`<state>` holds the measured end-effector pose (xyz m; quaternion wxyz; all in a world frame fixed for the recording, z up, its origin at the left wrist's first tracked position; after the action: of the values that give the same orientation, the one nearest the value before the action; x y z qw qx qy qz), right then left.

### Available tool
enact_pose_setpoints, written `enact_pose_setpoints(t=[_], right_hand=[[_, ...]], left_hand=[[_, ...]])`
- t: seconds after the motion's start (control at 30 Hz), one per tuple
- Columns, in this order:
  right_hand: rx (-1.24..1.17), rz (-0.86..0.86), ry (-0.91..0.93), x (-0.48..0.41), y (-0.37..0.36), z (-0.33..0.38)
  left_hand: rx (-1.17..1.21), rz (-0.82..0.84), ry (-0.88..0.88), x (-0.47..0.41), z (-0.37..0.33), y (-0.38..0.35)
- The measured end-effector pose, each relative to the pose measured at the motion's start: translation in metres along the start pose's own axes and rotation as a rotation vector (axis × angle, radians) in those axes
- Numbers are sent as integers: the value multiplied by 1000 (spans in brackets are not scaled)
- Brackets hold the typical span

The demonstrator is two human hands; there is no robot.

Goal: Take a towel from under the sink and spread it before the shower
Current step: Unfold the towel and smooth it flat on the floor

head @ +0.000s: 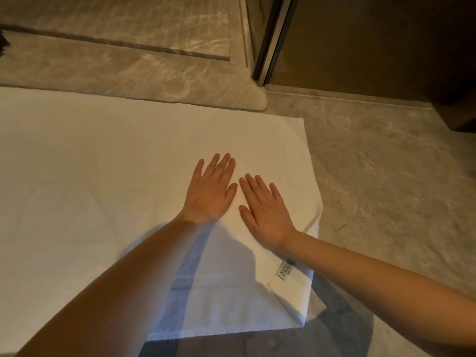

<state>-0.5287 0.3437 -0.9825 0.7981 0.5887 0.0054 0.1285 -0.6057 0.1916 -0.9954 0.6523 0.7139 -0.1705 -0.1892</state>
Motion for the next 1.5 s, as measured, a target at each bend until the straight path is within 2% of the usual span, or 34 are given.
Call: enact_pose_setpoints(t=[0.17, 0.37, 0.63, 0.77, 0.83, 0.93, 1.07, 1.2, 1.4, 1.5], right_hand=[[79, 58, 37, 54, 10, -19], [125, 108, -97, 107, 16, -48], [172, 197, -176, 161, 38, -82], [35, 54, -148, 116, 45, -55], [-12, 16, -132, 88, 36, -35], [-34, -13, -92, 53, 24, -18], [23, -36, -63, 10, 21, -23], [16, -72, -27, -36, 26, -22], [-27, -125, 41, -136, 38, -2], [-74, -121, 59, -177, 35, 13]], left_hand=[[-2, -1, 0, 0, 0, -3], [35, 4, -6, 0, 0, -1], [9, 62, 7, -2, -3, 2], [-61, 41, -262, 18, -48, 7], [-2, 97, -307, 32, -74, 4], [39, 96, -194, 28, -68, 6], [-2, 75, -32, 9, -12, 16], [-50, 87, 2, -6, 25, 19], [21, 82, 202, -55, 54, 20], [-38, 106, 204, -78, 69, 20]])
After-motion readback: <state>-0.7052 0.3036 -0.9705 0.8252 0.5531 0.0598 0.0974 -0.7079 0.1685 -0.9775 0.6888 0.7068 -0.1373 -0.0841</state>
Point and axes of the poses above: each hand's wrist, its own x-axis away from the middle knuckle, its own y-axis out of the back of the hand, z = x × y, the point moved 2 cm from there along -x, towards the middle knuckle, and after that the axes turned 6 degrees about -x, right-handed, at the moved point
